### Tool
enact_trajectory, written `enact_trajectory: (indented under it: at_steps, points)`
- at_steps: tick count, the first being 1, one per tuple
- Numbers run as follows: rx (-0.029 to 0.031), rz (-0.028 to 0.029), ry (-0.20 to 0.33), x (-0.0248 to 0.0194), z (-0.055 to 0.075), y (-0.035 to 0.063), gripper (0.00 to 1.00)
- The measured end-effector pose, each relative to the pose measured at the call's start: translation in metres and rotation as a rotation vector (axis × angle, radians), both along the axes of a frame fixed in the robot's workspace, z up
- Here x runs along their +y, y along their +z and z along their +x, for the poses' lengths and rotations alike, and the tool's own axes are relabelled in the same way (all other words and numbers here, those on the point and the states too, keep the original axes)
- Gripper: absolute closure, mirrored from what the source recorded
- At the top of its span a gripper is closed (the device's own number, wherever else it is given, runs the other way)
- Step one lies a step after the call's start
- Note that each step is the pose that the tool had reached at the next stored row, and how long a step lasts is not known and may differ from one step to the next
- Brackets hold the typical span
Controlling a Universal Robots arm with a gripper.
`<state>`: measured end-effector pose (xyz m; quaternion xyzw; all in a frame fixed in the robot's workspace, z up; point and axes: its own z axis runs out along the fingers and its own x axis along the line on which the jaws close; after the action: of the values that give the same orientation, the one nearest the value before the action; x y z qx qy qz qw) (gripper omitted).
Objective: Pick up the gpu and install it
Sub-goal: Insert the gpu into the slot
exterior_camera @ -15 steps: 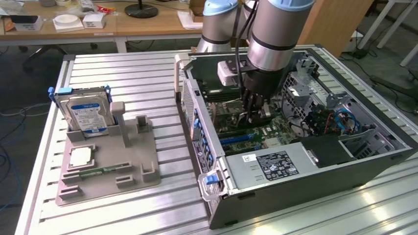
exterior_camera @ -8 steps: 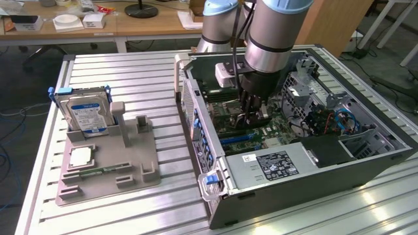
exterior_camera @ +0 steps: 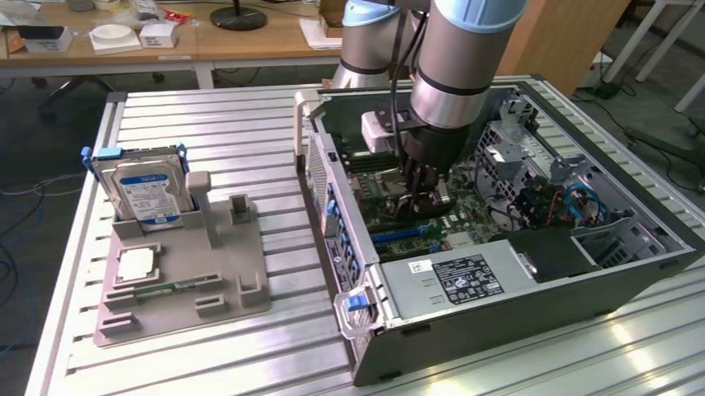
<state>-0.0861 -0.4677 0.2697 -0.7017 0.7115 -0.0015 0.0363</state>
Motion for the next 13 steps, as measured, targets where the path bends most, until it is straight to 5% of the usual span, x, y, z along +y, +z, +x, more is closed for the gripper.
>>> enact_trajectory:
  at_steps: [13]
  points:
    - [0.002,-0.001,0.0,0.0001,0.0034,-0.0019,0.73]
